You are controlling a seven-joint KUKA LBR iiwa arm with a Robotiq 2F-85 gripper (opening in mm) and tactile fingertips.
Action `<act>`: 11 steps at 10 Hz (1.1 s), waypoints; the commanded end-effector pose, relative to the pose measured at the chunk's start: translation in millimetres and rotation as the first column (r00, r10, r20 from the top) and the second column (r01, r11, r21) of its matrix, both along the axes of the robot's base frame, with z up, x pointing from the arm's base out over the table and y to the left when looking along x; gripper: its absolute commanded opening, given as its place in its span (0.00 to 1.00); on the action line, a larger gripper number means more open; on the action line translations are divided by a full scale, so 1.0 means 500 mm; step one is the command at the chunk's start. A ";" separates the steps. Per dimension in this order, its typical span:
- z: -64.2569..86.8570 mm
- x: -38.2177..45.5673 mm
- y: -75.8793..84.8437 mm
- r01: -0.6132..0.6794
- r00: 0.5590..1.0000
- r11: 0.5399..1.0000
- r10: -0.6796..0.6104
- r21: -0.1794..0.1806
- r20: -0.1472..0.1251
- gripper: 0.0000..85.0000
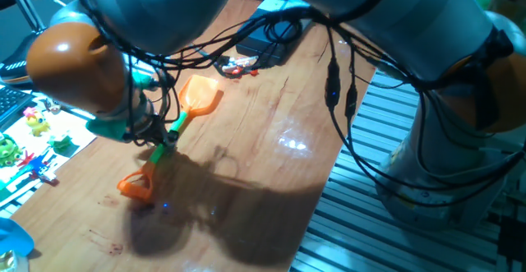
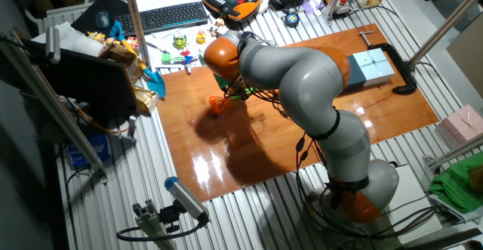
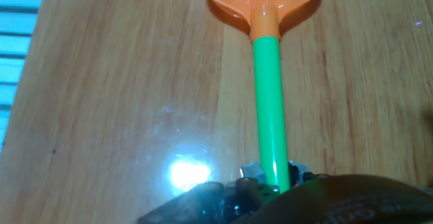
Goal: Use a shovel to scoop up an object
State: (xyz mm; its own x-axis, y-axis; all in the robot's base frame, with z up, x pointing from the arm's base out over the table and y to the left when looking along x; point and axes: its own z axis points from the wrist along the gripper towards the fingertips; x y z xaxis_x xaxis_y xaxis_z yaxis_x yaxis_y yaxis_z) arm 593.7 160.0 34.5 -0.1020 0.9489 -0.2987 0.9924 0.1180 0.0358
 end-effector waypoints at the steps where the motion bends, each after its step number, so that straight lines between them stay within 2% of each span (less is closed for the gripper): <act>1: 0.013 0.001 -0.004 -0.010 1.000 1.000 0.010 0.026 -0.005 0.01; 2: 0.027 0.003 -0.010 -0.013 1.000 0.999 0.013 0.044 -0.001 0.01; 4: 0.055 0.004 -0.023 -0.003 1.000 0.994 0.004 0.106 -0.006 0.01; 7: 0.081 -0.014 -0.053 -0.042 0.999 0.979 0.045 0.202 -0.015 0.01; 8: 0.087 -0.019 -0.061 -0.045 0.999 0.975 0.050 0.218 -0.017 0.01; 11: 0.106 -0.037 -0.078 0.007 1.000 0.977 -0.002 0.213 -0.027 0.01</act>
State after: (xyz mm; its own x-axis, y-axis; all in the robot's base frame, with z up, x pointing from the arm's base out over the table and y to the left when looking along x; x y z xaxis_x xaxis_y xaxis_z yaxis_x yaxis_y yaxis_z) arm 574.8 120.8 87.6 -0.1071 0.9906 -0.0855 0.9934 0.1101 0.0323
